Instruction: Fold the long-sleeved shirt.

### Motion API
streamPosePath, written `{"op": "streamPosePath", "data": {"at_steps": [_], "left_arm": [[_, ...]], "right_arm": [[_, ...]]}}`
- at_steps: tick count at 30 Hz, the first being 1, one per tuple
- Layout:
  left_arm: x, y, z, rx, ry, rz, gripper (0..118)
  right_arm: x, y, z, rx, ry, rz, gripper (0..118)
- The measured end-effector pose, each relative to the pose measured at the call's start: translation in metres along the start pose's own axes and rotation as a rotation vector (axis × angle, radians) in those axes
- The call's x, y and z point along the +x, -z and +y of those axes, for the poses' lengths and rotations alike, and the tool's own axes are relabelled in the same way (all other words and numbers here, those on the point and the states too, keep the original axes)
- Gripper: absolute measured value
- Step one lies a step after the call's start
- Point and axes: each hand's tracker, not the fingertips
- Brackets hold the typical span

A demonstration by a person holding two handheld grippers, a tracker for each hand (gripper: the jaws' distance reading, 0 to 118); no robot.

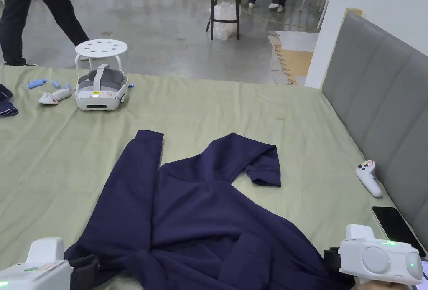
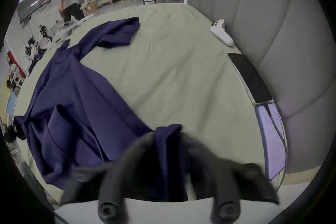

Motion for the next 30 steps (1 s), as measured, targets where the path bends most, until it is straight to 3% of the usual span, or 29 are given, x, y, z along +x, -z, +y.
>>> {"op": "streamPosePath", "data": {"at_steps": [1, 2, 4, 5, 6, 7, 8, 10, 12, 18, 19, 20, 21, 22, 23, 24, 27, 30], "left_arm": [[0.001, -0.005, 0.004, 0.002, 0.015, 0.011, 108], [-0.001, -0.019, 0.006, 0.059, 0.039, -0.015, 103], [0.0, -0.034, 0.022, 0.099, 0.059, -0.004, 102], [0.001, -0.042, 0.029, 0.101, 0.061, -0.005, 94], [-0.002, -0.04, 0.029, 0.124, 0.064, -0.018, 59], [-0.003, -0.044, 0.032, 0.16, 0.069, -0.04, 13], [-0.001, -0.046, 0.035, 0.181, 0.081, -0.066, 7], [0.011, -0.052, 0.038, 0.21, 0.125, -0.083, 4], [0.018, -0.051, 0.041, 0.19, 0.13, -0.131, 4], [0.038, -0.056, 0.063, 0.214, 0.145, -0.174, 4], [0.041, -0.054, 0.066, 0.213, 0.149, -0.181, 4], [0.045, -0.051, 0.068, 0.21, 0.155, -0.189, 4], [0.049, -0.047, 0.07, 0.208, 0.161, -0.196, 4], [0.051, -0.045, 0.072, 0.205, 0.167, -0.202, 4], [0.054, -0.041, 0.075, 0.201, 0.176, -0.207, 4], [0.058, -0.036, 0.077, 0.196, 0.189, -0.216, 4], [0.071, -0.02, 0.089, 0.178, 0.222, -0.229, 4], [0.082, -0.005, 0.102, 0.161, 0.236, -0.242, 4]], "right_arm": [[-0.001, -0.008, 0.004, 0.026, 0.0, -0.031, 113], [-0.003, -0.02, 0.009, 0.081, 0.008, -0.026, 118], [0.001, -0.042, 0.016, 0.209, -0.008, -0.019, 113], [0.001, -0.051, 0.021, 0.225, -0.002, -0.005, 107], [0.0, -0.061, 0.027, 0.199, 0.0, -0.005, 78], [0.0, -0.069, 0.031, 0.198, 0.005, 0.002, 40], [-0.002, -0.082, 0.032, 0.218, 0.021, 0.032, 0], [-0.007, -0.091, 0.035, 0.265, 0.027, 0.077, 0], [-0.001, -0.098, 0.035, 0.248, 0.035, 0.013, 0], [0.018, -0.088, 0.046, 0.213, 0.044, 0.0, 0], [0.023, -0.079, 0.047, 0.181, 0.051, -0.01, 2], [0.026, -0.077, 0.045, 0.168, 0.062, -0.037, 15], [0.031, -0.066, 0.044, 0.133, 0.102, -0.04, 54], [0.035, -0.054, 0.043, 0.097, 0.122, -0.042, 84], [0.039, -0.04, 0.041, 0.042, 0.111, -0.032, 103], [0.04, -0.029, 0.04, 0.005, 0.108, -0.03, 104], [0.045, 0.005, 0.034, -0.091, 0.157, -0.064, 91], [0.055, 0.041, 0.034, -0.177, 0.182, -0.081, 88]]}}
